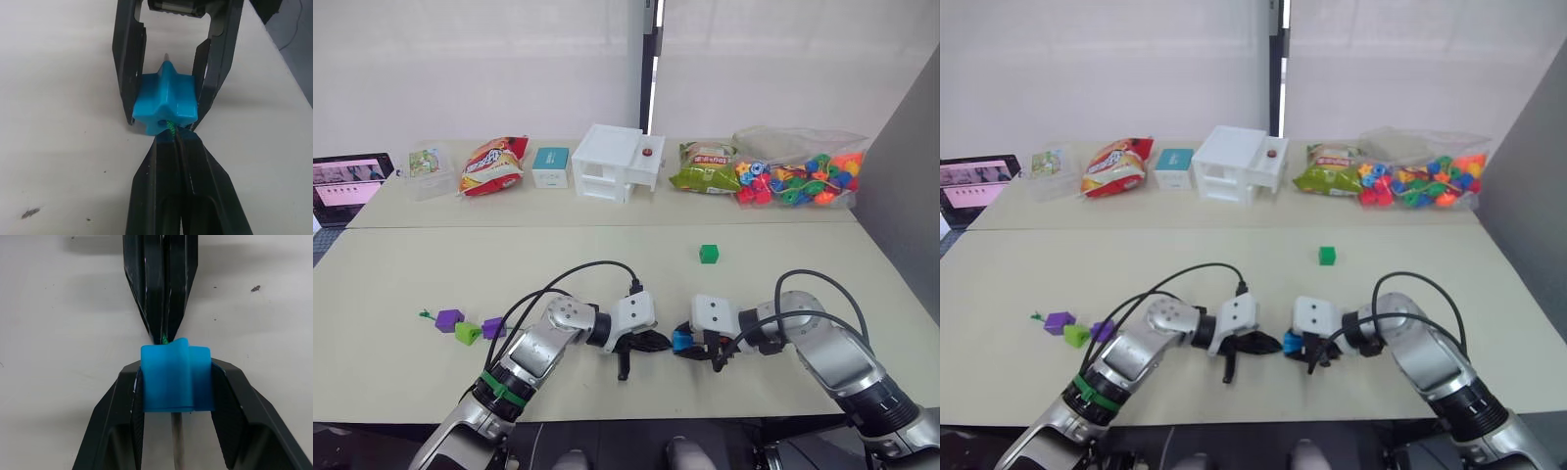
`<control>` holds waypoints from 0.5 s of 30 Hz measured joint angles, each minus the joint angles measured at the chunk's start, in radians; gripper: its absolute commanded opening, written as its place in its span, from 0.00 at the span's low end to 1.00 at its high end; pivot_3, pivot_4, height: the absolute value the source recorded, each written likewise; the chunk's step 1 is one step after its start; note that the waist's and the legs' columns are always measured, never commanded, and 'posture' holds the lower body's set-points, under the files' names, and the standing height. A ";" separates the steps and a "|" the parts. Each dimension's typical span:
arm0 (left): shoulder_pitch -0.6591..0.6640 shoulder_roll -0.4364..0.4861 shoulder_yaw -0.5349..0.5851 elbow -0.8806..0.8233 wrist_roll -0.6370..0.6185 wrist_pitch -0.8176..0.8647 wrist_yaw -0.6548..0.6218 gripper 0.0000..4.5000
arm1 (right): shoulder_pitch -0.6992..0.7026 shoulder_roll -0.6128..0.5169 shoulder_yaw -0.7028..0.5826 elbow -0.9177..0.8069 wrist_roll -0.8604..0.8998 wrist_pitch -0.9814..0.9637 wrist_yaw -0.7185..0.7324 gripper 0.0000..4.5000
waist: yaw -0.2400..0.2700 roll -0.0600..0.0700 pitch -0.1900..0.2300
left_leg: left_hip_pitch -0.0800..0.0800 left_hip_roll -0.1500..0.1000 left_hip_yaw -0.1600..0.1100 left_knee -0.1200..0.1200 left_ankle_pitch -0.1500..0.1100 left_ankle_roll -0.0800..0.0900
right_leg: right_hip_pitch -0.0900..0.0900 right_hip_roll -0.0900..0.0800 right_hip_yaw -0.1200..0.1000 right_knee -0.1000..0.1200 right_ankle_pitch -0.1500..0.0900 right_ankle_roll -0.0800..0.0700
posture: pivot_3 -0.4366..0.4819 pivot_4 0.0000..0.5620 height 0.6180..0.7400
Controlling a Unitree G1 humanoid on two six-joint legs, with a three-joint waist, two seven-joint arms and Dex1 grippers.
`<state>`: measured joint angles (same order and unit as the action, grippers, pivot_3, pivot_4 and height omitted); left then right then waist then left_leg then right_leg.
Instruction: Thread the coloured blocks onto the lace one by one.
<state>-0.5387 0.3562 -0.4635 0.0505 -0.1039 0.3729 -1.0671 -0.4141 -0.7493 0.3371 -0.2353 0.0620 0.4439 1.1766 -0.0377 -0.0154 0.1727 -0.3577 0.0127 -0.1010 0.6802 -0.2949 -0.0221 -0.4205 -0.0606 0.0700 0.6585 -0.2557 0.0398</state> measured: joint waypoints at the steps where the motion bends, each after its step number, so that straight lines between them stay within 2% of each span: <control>1: -0.007 -0.004 -0.001 0.009 0.005 -0.001 0.001 0.00 | 0.000 -0.001 0.000 0.000 0.000 0.000 0.000 0.30 | 0.000 0.000 0.000 | 0.000 0.000 0.000 0.000 0.000 0.000 | 0.000 0.000 0.000 0.000 0.000 0.000 | 0.48 0.27 1.00; 3: -0.016 -0.009 -0.003 0.017 0.015 -0.003 0.001 0.00 | 0.000 -0.002 0.000 0.000 -0.001 0.001 -0.001 0.30 | 0.000 0.000 0.000 | 0.000 0.000 0.000 0.000 0.000 0.000 | 0.001 0.000 0.000 0.000 0.000 0.000 | 0.48 0.27 1.00; 7: -0.016 -0.014 0.008 0.016 0.019 0.004 -0.001 0.24 | -0.001 -0.002 0.000 0.000 0.000 0.005 -0.002 0.30 | 0.000 0.000 0.000 | 0.000 0.000 0.000 0.000 0.000 0.000 | 0.000 0.000 0.000 0.000 0.000 0.000 | 0.48 0.27 1.00; 8: -0.013 -0.014 0.015 0.013 0.015 0.009 -0.004 0.34 | -0.003 -0.001 0.000 0.000 0.000 0.011 -0.005 0.48 | 0.000 0.000 0.000 | 0.000 0.000 0.000 0.000 0.000 0.000 | 0.000 0.000 0.000 0.000 0.000 0.000 | 0.48 0.27 1.00; 10: -0.008 -0.011 0.025 -0.003 -0.011 0.026 -0.013 0.47 | -0.002 0.007 -0.002 0.000 0.001 0.025 -0.016 0.60 | -0.001 0.000 0.000 | 0.000 0.000 0.000 0.000 0.000 0.000 | 0.000 0.000 0.000 0.000 0.000 0.000 | 0.48 0.27 1.00; 15: -0.008 0.003 0.038 -0.067 -0.048 0.052 -0.031 0.83 | 0.018 0.016 -0.023 -0.041 0.037 0.068 -0.042 0.98 | 0.000 0.000 0.000 | 0.000 0.000 0.000 0.000 0.000 0.000 | 0.000 0.000 0.000 0.001 0.000 0.000 | 0.48 0.27 1.00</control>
<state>-0.5466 0.3594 -0.4259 -0.0169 -0.1520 0.4249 -1.0981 -0.3965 -0.7330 0.3140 -0.2760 0.0987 0.5123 1.1344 -0.0375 -0.0154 0.1726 -0.3578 0.0127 -0.1012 0.6804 -0.2949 -0.0221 -0.4206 -0.0608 0.0700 0.6590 -0.2557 0.0398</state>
